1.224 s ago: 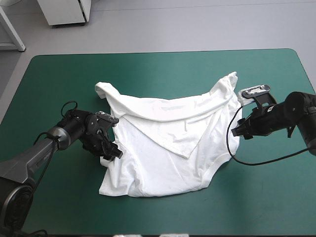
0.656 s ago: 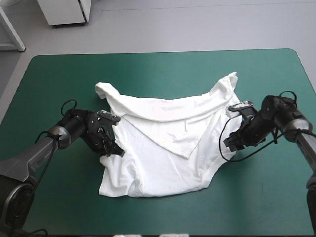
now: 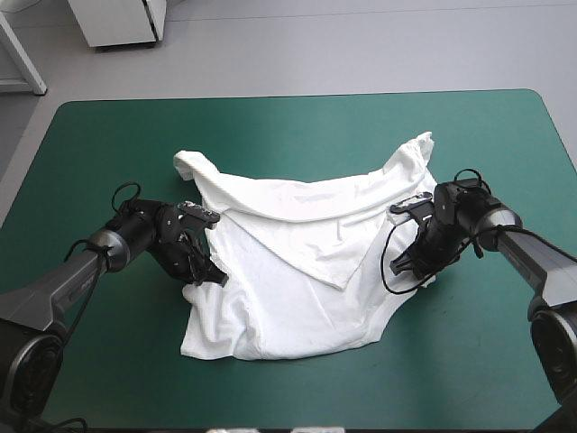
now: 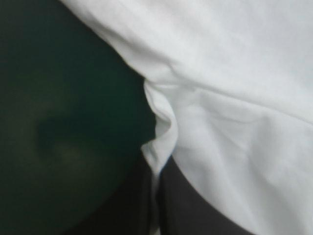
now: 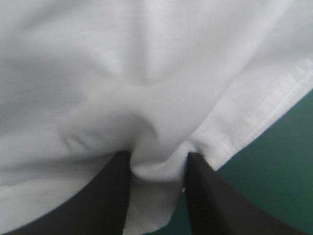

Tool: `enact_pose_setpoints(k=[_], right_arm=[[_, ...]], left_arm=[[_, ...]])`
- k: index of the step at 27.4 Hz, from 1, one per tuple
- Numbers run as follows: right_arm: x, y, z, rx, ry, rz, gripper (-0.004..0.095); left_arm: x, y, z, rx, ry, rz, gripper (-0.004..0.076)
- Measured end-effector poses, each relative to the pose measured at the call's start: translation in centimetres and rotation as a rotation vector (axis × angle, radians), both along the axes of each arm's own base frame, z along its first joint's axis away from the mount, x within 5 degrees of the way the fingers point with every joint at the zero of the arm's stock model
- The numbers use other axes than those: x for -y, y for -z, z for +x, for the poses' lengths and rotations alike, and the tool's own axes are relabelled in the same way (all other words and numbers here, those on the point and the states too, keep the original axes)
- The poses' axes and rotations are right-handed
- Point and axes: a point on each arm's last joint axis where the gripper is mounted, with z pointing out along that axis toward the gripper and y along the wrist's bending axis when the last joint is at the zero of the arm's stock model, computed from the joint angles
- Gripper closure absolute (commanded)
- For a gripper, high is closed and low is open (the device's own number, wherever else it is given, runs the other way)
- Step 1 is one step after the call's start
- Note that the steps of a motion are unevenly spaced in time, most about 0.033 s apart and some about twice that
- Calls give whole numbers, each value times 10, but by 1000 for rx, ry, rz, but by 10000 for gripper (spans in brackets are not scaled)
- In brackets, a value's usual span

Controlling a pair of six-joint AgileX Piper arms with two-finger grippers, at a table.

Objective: Fold the cloth

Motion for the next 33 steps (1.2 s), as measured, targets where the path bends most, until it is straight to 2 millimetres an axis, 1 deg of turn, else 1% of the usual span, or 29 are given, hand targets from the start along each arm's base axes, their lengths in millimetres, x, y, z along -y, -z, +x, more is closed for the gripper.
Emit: enact_pose_setpoints(k=[3, 9, 12, 14, 15, 16, 18, 22, 23, 24, 25, 27, 29, 30, 31, 32, 33], right_arm=[[1, 0, 1, 6, -9, -19, 924], [3, 0, 2, 14, -24, -37, 921], [3, -4, 3, 6, -25, -39, 921], [3, -10, 3, 5, -25, -39, 921], [3, -18, 4, 19, -27, -41, 921], [3, -28, 5, 43, -28, -39, 921], [3, -57, 6, 116, -23, -26, 921], [5, -113, -1, 238, -15, 2, 921], [6, -141, -7, 302, -7, 18, 921], [7, -152, -10, 324, -5, 24, 921], [9, -178, -17, 389, 0, 40, 921], [10, -208, -25, 477, 2, 62, 921], [13, -240, -38, 579, 12, 90, 921], [15, -253, -44, 621, 15, 101, 921], [16, -269, -52, 676, 18, 115, 921], [20, -298, -67, 778, 26, 143, 921], [22, -312, -76, 832, 28, 157, 921]], left_arm=[[0, 0, 0, -1, 0, 0, 733], [0, 0, 0, -2, 1, 1, 733], [-1, -5, -2, 15, 1, -4, 733], [-1, -10, -5, 16, -2, -14, 733], [-1, -15, -7, 19, 0, -18, 733], [-1, -23, -10, 31, 1, -26, 733], [-2, -49, -14, 86, 5, -47, 733], [-5, -115, -26, 222, -4, -101, 733], [-9, -150, -36, 293, -10, -122, 733], [-11, -164, -40, 324, -10, -126, 733], [-16, -200, -53, 410, -13, -142, 733], [-21, -234, -66, 503, -21, -159, 733], [-26, -270, -78, 620, -27, -190, 733], [-29, -288, -84, 683, -31, -206, 733], [-31, -305, -91, 743, -34, -225, 733], [-35, -328, -102, 827, -42, -253, 733], [-38, -343, -110, 885, -47, -276, 733]])
